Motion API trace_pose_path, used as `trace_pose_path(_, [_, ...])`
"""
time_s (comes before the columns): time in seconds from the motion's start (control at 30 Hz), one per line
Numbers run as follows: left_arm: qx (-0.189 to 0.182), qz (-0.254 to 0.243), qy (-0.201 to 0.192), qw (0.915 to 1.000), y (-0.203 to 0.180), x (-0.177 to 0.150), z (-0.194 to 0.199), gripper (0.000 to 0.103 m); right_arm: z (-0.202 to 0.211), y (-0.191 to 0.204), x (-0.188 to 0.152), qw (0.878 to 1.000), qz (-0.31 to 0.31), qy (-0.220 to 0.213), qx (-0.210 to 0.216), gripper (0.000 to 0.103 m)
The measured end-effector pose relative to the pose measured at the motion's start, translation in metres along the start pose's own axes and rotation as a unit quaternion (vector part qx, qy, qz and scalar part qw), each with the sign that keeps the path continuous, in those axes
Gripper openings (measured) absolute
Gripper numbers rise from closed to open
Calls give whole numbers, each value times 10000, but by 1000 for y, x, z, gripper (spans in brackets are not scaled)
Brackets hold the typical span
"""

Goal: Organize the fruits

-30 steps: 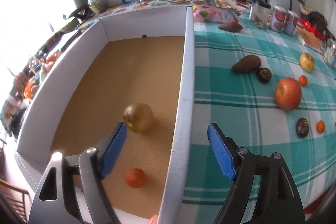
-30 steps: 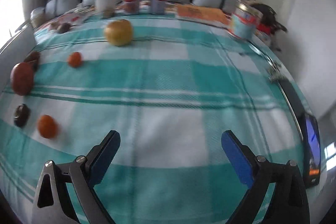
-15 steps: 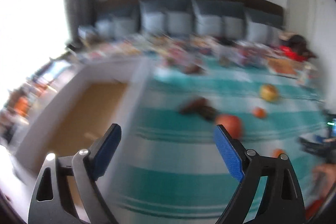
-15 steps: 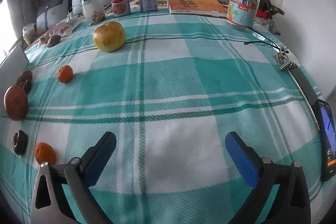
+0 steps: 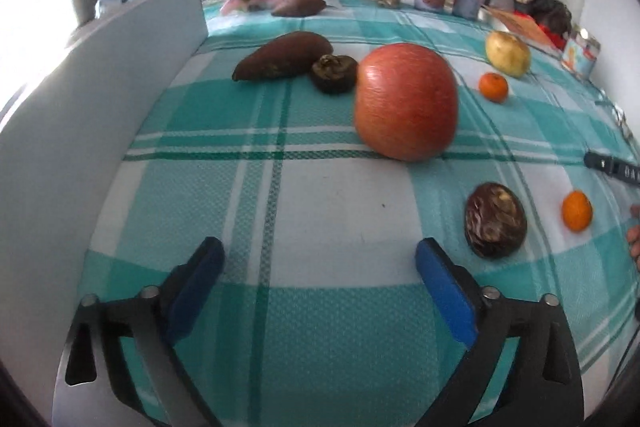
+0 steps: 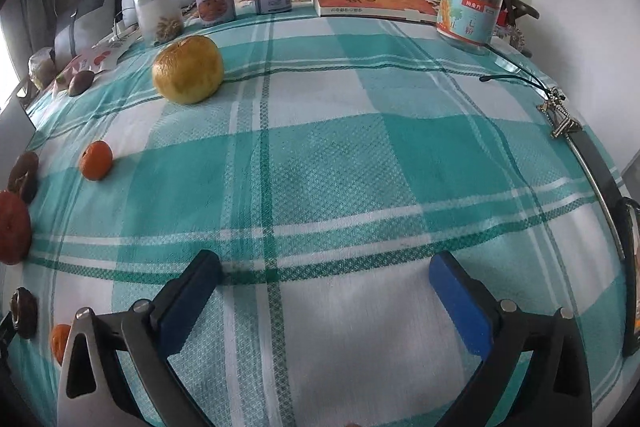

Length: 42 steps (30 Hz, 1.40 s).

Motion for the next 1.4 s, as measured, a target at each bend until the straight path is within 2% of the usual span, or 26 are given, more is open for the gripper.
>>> trace_pose_path(1.4, [30,-9,-20,10000,-1,-2,-3,100,0,0,0,10000,-31,2,42,103])
Point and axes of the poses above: each gripper's, at about its wrist camera, not at the fingertips, and z roughly against the way its jaws point, y to its left, x to its top, the point moved 10 cm from there along -z, roughly the way its jaws point
